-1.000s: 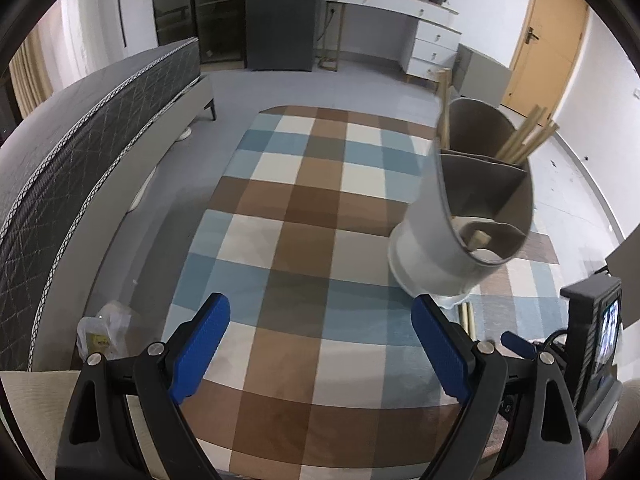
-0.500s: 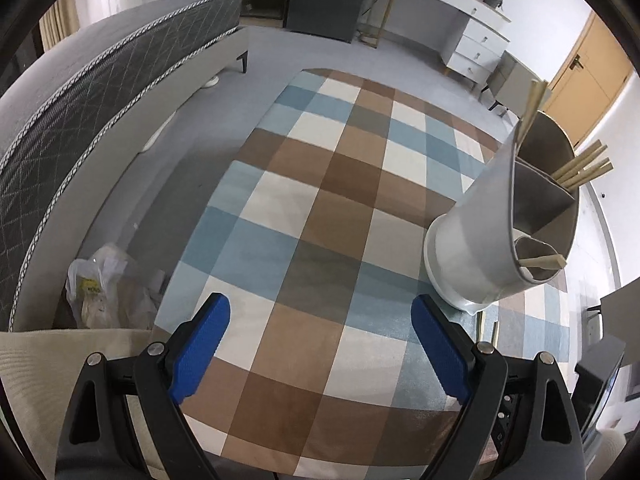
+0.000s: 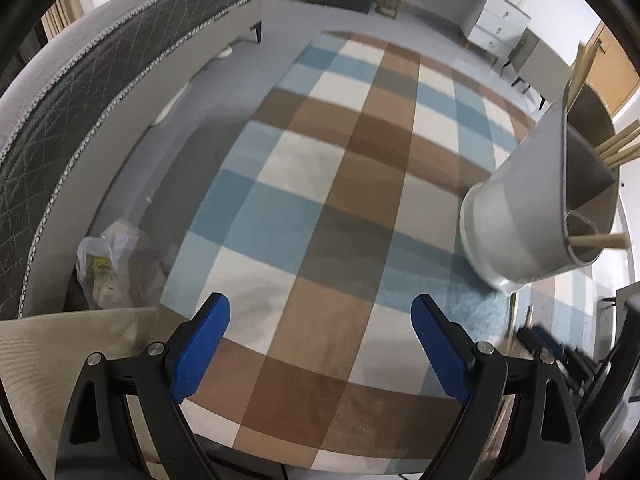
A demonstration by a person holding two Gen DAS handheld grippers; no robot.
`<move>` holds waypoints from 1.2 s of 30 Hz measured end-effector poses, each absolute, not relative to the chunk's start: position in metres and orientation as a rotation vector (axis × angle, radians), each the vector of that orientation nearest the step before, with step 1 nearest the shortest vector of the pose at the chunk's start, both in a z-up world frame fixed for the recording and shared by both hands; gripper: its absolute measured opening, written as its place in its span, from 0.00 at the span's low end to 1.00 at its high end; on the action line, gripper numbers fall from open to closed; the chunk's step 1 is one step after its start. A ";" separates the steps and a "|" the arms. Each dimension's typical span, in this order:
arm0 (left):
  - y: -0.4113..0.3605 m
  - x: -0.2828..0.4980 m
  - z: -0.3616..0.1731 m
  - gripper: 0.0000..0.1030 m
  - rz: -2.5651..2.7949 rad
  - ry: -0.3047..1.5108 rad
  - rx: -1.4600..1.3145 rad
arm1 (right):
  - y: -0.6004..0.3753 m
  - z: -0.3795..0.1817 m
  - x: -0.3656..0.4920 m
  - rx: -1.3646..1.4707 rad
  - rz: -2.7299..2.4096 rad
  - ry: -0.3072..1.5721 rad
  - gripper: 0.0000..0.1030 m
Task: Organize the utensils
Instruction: 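Close the right gripper on a chopstick while the left gripper grasps the other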
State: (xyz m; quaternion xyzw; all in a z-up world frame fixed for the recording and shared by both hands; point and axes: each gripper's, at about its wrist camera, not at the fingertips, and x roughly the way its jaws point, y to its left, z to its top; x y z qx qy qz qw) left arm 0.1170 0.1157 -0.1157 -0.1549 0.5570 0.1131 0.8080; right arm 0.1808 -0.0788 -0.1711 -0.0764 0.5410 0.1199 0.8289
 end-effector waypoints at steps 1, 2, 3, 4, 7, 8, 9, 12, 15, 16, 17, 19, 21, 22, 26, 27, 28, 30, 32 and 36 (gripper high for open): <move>0.114 0.117 -0.118 0.87 0.229 1.202 -0.334 | -0.078 -0.171 0.184 -0.164 0.253 1.143 0.17; 0.111 0.117 -0.121 0.87 0.211 1.215 -0.332 | -0.078 -0.172 0.184 -0.157 0.254 1.138 0.11; 0.108 0.117 -0.123 0.87 0.194 1.224 -0.333 | -0.081 -0.172 0.186 -0.138 0.256 1.135 0.06; 0.105 0.116 -0.125 0.87 0.171 1.235 -0.334 | -0.085 -0.172 0.187 -0.109 0.261 1.136 0.05; 0.087 0.115 -0.134 0.87 0.069 1.265 -0.334 | -0.100 -0.172 0.190 0.000 0.265 1.143 0.04; 0.077 0.114 -0.136 0.86 0.028 1.274 -0.320 | -0.107 -0.170 0.190 0.043 0.259 1.135 0.04; 0.070 0.113 -0.137 0.86 -0.001 1.277 -0.309 | -0.116 -0.167 0.190 0.094 0.254 1.124 0.04; 0.045 0.110 -0.143 0.86 -0.096 1.298 -0.295 | -0.145 -0.152 0.187 0.259 0.240 1.067 0.04; 0.026 0.107 -0.146 0.86 -0.166 1.309 -0.299 | -0.172 -0.138 0.182 0.384 0.228 1.005 0.04; 0.020 0.106 -0.146 0.86 -0.172 1.302 -0.287 | -0.181 -0.135 0.179 0.418 0.223 0.986 0.04; 0.014 0.105 -0.145 0.86 -0.164 1.296 -0.271 | -0.186 -0.132 0.178 0.439 0.220 0.977 0.04; 0.004 0.107 -0.143 0.86 -0.149 1.286 -0.247 | -0.196 -0.129 0.175 0.472 0.214 0.960 0.04; -0.005 0.108 -0.141 0.86 -0.131 1.276 -0.232 | -0.206 -0.123 0.171 0.505 0.219 0.943 0.04; -0.010 0.110 -0.140 0.86 -0.120 1.266 -0.221 | -0.208 -0.121 0.170 0.506 0.223 0.935 0.04; -0.031 0.119 -0.138 0.86 -0.123 1.237 -0.177 | -0.211 -0.105 0.159 0.412 0.207 0.896 0.04; -0.039 0.122 -0.139 0.86 -0.122 1.240 -0.153 | -0.213 -0.104 0.157 0.415 0.207 0.890 0.04; -0.046 0.125 -0.141 0.86 -0.121 1.246 -0.126 | -0.218 -0.104 0.155 0.428 0.204 0.888 0.04; -0.058 0.130 -0.145 0.86 -0.110 1.244 -0.080 | -0.228 -0.106 0.154 0.459 0.192 0.886 0.04; -0.066 0.137 -0.150 0.80 -0.090 1.235 -0.042 | -0.238 -0.109 0.153 0.505 0.180 0.888 0.04; -0.075 0.146 -0.162 0.69 -0.067 1.243 0.007 | -0.244 -0.116 0.155 0.536 0.172 0.894 0.04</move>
